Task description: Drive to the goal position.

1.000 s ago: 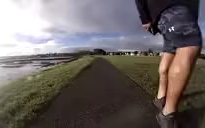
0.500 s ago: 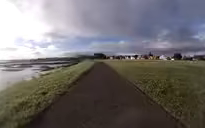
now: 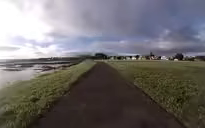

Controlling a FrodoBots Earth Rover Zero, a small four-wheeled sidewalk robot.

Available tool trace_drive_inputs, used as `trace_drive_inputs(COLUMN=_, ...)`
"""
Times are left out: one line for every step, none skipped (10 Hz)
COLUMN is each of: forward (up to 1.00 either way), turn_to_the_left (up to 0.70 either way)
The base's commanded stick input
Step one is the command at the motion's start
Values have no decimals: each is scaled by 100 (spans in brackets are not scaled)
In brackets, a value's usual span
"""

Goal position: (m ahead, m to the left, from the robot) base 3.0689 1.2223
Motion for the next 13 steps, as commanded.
trace_drive_inputs(forward=70, turn_to_the_left=0)
trace_drive_inputs(forward=70, turn_to_the_left=0)
trace_drive_inputs(forward=70, turn_to_the_left=0)
trace_drive_inputs(forward=70, turn_to_the_left=0)
trace_drive_inputs(forward=70, turn_to_the_left=0)
trace_drive_inputs(forward=70, turn_to_the_left=0)
trace_drive_inputs(forward=70, turn_to_the_left=0)
trace_drive_inputs(forward=70, turn_to_the_left=0)
trace_drive_inputs(forward=70, turn_to_the_left=0)
trace_drive_inputs(forward=70, turn_to_the_left=0)
trace_drive_inputs(forward=70, turn_to_the_left=0)
trace_drive_inputs(forward=70, turn_to_the_left=0)
trace_drive_inputs(forward=70, turn_to_the_left=-13)
